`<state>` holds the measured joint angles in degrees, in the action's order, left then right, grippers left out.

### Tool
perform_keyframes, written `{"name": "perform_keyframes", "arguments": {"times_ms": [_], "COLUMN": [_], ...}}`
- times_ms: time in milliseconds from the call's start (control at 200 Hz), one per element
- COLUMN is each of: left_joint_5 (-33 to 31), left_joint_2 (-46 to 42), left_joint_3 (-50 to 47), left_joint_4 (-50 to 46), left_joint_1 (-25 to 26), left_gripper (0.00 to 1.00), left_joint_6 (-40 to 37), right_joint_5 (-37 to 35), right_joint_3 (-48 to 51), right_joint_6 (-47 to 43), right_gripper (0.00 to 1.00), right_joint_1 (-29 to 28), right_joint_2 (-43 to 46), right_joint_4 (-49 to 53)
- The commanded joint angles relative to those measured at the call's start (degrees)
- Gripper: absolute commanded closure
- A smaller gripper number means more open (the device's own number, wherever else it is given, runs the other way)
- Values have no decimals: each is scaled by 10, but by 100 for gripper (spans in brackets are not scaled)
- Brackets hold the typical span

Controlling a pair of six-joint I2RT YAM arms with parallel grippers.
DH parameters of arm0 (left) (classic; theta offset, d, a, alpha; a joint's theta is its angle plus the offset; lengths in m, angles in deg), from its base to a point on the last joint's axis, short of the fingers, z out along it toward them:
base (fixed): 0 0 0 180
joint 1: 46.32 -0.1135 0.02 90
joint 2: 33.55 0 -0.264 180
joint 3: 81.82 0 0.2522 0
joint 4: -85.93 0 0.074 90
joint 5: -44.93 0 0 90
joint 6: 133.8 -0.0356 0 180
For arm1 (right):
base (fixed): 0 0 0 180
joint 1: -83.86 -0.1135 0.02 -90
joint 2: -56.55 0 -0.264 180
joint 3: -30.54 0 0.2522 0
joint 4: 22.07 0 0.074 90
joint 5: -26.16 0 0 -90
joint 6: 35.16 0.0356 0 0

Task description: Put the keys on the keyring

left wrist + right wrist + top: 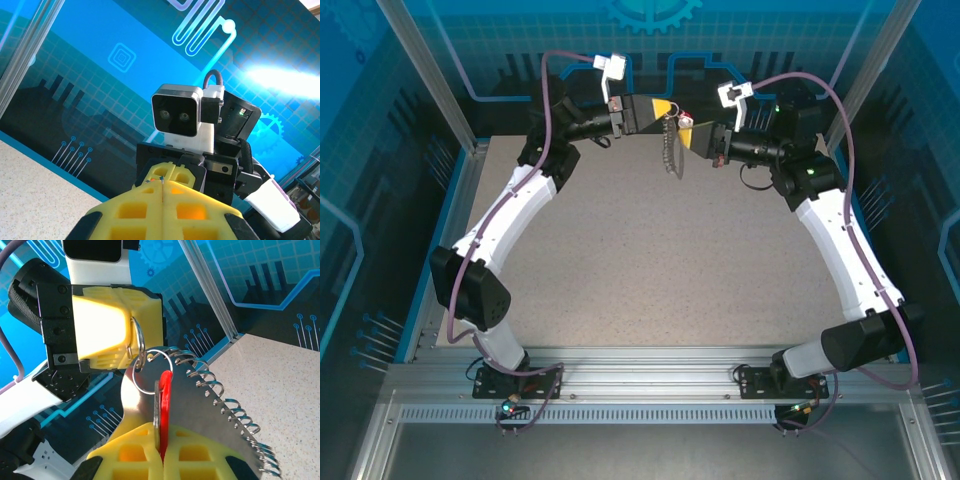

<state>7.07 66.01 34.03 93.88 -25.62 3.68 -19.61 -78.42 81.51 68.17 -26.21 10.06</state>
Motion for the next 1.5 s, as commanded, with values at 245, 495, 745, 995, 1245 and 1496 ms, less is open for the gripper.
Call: {"name": "perform_keyframes", "arguments": {"times_ms": [245,495,745,995,1245,1496], "left_joint_5": [-5,-33,-57,-87,-90,-96], "left_joint_2": [-38,-68,-79,-81,-73,-72], "left_joint_3": [7,-13,-5,3,11,8], "left_joint_4": [-82,-187,-293,-352,-370,-355], "left_joint_1": [1,4,21,35,38,37], "left_gripper": [100,100,100,100,100,100], "left_joint_6": [-114,-229,-326,-381,-397,-384], "right_joint_5": [2,-5,6,10,6,-7], "right_joint_3": [-132,-214,-253,-292,-323,-286], "right_joint_6": [-77,-99,-100,-106,-111,-116], "right_gripper": [100,100,100,100,100,100], "right_joint_1": [7,7,5,-8,-18,-6], "right_joint_2": [-35,-83,-114,-141,-161,-148], "right_joint_4": [200,314,352,378,391,387]}}
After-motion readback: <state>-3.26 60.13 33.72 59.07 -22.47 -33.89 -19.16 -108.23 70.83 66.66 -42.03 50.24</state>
